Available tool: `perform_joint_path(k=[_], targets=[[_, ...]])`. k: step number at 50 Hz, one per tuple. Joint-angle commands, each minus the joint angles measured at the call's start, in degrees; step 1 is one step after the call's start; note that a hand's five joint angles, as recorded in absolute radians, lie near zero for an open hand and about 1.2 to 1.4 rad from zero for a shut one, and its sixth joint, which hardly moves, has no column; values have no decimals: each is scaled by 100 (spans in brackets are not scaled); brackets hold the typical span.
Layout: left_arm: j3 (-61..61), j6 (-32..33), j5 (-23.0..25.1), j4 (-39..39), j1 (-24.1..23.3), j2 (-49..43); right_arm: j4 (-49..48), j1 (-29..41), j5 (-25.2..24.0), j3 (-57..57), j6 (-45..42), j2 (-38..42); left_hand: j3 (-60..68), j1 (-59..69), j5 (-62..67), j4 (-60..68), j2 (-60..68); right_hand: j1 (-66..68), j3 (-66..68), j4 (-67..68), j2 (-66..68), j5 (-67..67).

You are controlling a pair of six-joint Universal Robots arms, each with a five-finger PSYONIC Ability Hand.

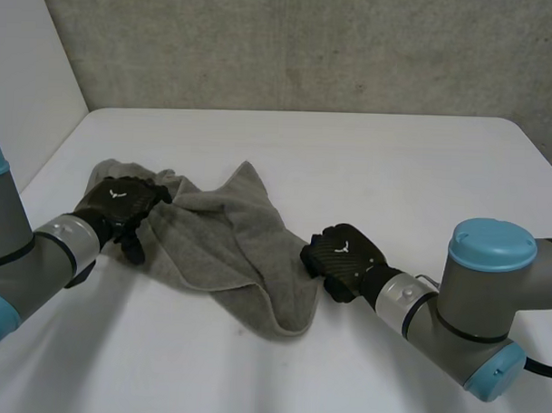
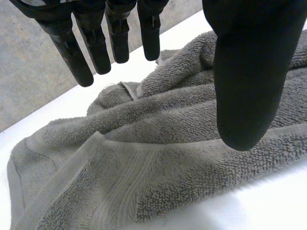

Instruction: Fold the towel.

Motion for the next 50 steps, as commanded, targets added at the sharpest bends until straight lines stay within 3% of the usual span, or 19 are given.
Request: perform_joint_path(k=[1,13,18,23,31,40,50], targets=[[-103,16,44,12,-19,-40,-197,-83,295,9,543,-468,37,26,24,48,41,320,1292,1289,1310,1334],[-112,104,150,57,-28,-304,-13,-425,683,123,915,-1172,491,481,478,502,496,320,1292,1289,1310,1334],[-42,104,228,170,-36,-549,128,-584,639,88,897,-1181,2656,2646,2643,2667,2661,320,1292,1289,1310,1334],[-42,113,352,521,-28,-655,199,-584,648,35,888,-1111,3485,3474,3471,3495,3489,320,1292,1289,1310,1334],[151,104,352,997,34,-743,322,-698,595,-105,765,-1128,3352,3341,3338,3362,3356,320,1292,1289,1310,1334],[529,86,361,962,359,-708,997,-1401,60,-184,-446,-1304,2645,2634,2631,2655,2649,320,1292,1289,1310,1334],[1521,165,369,155,368,-1261,1438,-1542,-170,-167,-1010,-1243,2763,2752,2749,2773,2767,320,1292,1289,1310,1334]])
